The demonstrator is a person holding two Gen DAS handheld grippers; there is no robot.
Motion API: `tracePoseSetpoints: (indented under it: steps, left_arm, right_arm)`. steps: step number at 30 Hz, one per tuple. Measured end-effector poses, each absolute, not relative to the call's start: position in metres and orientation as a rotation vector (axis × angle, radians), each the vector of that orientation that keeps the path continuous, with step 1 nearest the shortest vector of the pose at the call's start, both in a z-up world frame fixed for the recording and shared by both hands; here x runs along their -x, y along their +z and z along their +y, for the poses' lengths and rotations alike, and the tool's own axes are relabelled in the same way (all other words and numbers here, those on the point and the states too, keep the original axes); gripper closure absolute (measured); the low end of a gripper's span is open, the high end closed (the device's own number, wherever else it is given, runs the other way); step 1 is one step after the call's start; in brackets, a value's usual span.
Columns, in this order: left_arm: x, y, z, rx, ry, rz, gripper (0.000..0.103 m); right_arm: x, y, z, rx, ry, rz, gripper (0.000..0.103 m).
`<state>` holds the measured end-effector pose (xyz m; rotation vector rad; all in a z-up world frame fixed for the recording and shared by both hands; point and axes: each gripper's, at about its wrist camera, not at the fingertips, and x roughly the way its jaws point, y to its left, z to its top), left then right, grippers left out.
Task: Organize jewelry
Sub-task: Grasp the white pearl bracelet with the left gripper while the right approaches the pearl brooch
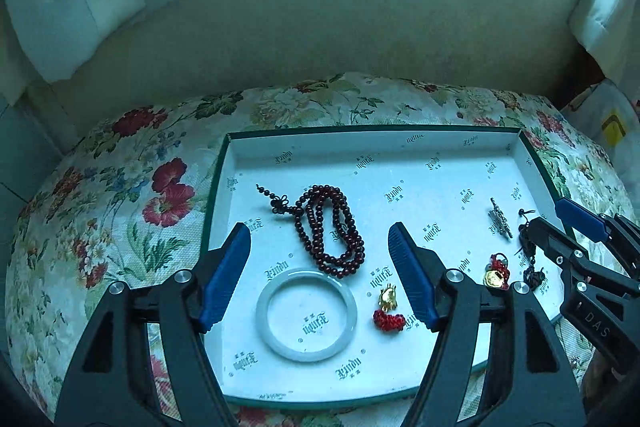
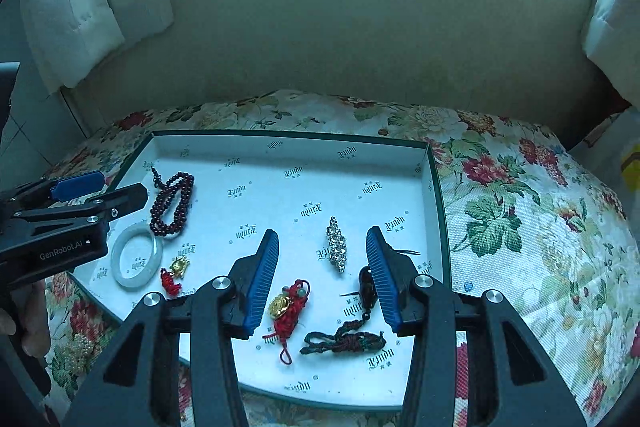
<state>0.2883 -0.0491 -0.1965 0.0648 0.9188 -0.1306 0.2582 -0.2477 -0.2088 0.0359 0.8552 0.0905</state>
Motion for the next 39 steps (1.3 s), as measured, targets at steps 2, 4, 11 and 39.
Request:
tracePoseSetpoints:
  steps: [2,4,11,39]
  left_arm:
    - [-0.277,-0.188,-0.042,-0.055,-0.129,0.906,0.032]
    - [-0.266,-0.18,-0.036,-0.053,-0.121,0.894,0.032]
    - [-0.228,-0.167,-0.012,-0.023,-0.099,0.89,0.032]
    - [-0.113,-0.207,0.021,0.04,-0.041,0.983,0.032]
  right_arm:
    - [-0.247,-0.2,-0.248,-0.035,0.093,0.843,0.057]
    - [-0.236,-0.193,-0.25,-0.041,0.094,0.834,0.057]
    - [-0.196,-0.182,-0.253,-0.038,0.094,0.834,0.057]
    - [-0.086,-0.231,-0.237,-0.038,0.111,0.997,0.057]
